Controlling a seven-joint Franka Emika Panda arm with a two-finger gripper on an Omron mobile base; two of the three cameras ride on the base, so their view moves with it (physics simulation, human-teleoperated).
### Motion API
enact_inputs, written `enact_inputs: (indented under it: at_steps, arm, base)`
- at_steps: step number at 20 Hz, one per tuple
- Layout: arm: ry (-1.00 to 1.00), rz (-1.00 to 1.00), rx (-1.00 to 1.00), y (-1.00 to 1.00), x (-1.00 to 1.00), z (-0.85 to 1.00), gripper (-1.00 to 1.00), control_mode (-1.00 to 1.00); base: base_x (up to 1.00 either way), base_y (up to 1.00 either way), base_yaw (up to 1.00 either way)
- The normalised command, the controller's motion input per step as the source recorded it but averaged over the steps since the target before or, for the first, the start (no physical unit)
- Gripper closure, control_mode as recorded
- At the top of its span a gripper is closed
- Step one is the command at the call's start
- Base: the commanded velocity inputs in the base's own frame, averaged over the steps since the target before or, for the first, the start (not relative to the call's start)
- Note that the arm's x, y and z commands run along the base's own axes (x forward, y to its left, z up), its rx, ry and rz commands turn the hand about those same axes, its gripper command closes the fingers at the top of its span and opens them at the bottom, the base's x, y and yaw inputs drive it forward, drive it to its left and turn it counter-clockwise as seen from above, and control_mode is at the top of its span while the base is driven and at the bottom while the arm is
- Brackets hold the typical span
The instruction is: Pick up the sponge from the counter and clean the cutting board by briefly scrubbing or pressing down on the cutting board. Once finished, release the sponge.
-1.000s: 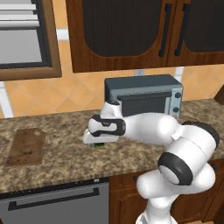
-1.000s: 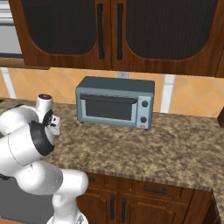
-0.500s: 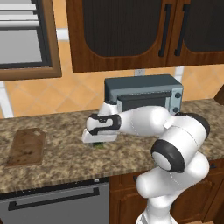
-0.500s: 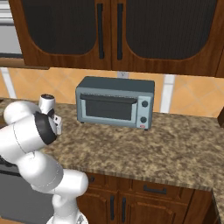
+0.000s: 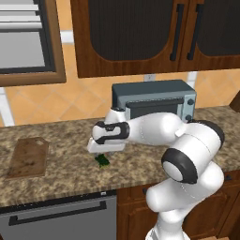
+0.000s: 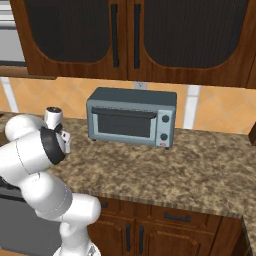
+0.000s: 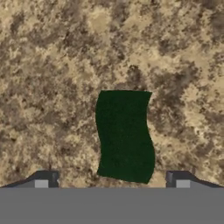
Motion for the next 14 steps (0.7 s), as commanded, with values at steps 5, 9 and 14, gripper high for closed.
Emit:
enact_inputs:
  at_steps: [5, 9, 14]
  arm:
    - [0.00, 0.00, 0.00, -0.20, -0.65, 0.34, -1.00, -1.00]
    - [0.00, 0.00, 0.00, -0.54, -0.80, 0.48, -1.00, -1.00]
    - [0.00, 0.00, -0.02, -0.73, -0.41, 0.53, -1.00, -1.00]
  base:
    - [0.00, 0.00, 0.00]
    - [0.00, 0.00, 0.00]
    - [0.00, 0.00, 0.00]
